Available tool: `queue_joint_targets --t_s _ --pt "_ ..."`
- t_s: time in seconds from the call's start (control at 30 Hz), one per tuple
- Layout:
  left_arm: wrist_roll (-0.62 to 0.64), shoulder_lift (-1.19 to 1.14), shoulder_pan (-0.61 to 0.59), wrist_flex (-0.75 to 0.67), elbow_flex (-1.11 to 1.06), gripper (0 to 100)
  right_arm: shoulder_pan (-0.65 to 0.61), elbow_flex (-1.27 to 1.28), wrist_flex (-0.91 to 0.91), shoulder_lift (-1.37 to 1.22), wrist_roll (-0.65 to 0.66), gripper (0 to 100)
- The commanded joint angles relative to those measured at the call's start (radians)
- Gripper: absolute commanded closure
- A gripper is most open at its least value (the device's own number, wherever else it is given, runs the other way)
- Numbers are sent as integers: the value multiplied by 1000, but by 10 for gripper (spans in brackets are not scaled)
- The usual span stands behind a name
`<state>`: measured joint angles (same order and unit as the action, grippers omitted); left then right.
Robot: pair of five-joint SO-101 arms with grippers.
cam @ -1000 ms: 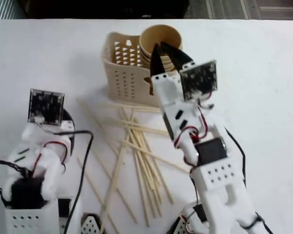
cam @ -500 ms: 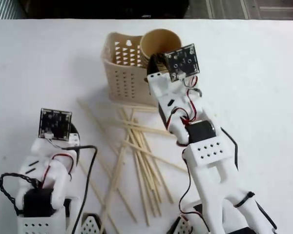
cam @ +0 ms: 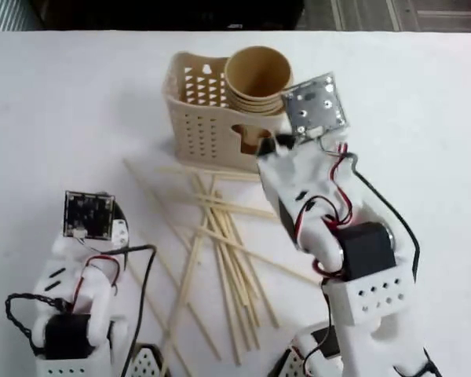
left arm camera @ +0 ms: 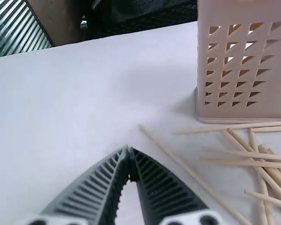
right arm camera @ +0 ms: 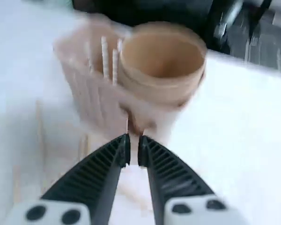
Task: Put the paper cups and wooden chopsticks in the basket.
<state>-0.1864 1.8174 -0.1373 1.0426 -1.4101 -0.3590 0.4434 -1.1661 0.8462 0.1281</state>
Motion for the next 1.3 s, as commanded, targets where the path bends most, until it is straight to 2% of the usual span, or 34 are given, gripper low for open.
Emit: queue_joint_targets --t_s 0.0,0.13,0.27,0.37,0.57,0.63,1.03,1.27 --pt "-6 2 -25 -23 3 977 -21 -5 -173 -27 86 951" --pt "-6 2 -25 -23 0 977 -116 121 -248 -101 256 953" --pt "-6 1 -25 -25 -12 977 -142 230 -165 -177 405 950" --pt "-6 1 -27 -48 -28 977 -142 255 -107 -259 470 946" --pt "-6 1 -27 -52 -35 977 -140 207 -94 -498 615 788" --pt "-6 1 -25 -52 -37 977 -142 167 -94 -579 646 761" --pt "-6 1 -25 -52 -37 977 -142 -124 -93 -935 755 762" --pt "-6 1 -25 -52 -38 977 -131 -153 54 -1092 755 789"
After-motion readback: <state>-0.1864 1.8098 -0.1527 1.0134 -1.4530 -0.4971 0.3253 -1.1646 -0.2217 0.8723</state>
